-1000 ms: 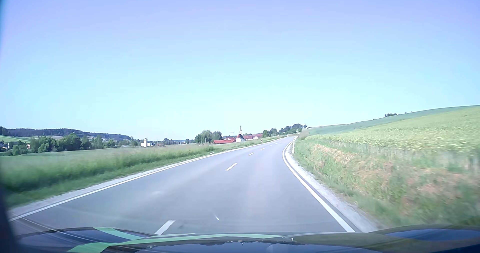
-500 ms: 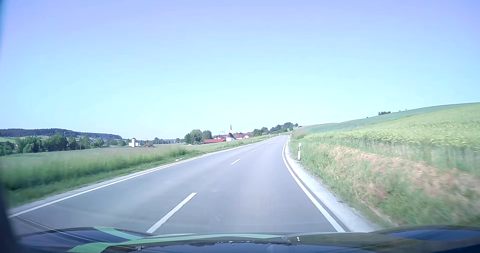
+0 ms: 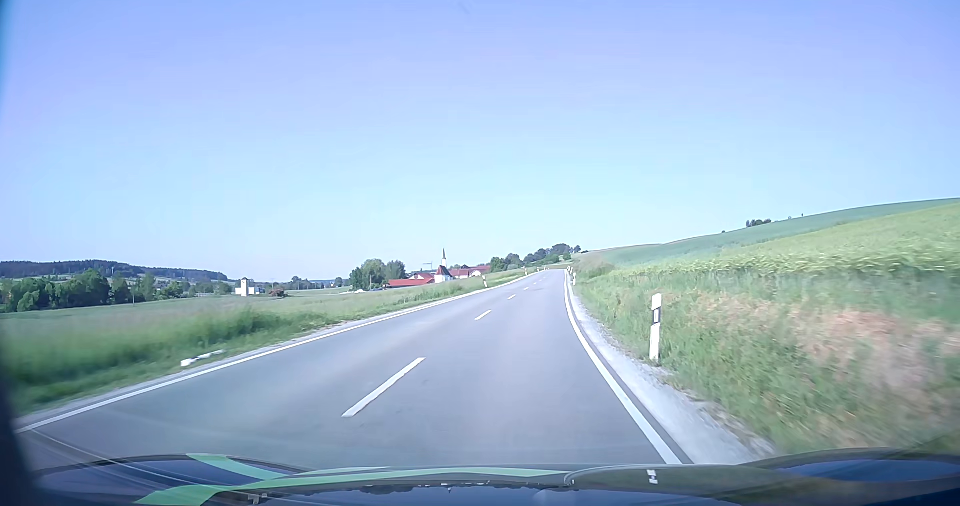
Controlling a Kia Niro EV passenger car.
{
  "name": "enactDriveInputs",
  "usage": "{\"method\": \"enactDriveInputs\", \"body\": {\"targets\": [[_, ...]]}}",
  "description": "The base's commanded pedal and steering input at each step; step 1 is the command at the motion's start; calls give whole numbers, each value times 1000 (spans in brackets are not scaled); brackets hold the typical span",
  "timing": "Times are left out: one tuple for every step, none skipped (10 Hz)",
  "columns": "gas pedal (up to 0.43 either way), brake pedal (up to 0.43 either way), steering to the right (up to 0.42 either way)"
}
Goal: Follow the waypoints while adhering to traffic rules and regulations
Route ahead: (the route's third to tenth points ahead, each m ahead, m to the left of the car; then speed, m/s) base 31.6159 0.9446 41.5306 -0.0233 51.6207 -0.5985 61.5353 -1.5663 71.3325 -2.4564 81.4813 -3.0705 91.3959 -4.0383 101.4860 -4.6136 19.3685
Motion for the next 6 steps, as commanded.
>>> {"method": "enactDriveInputs", "body": {"targets": [[177,0,11],[177,0,11],[189,0,11],[189,0,11],[189,0,11],[189,0,11]]}}
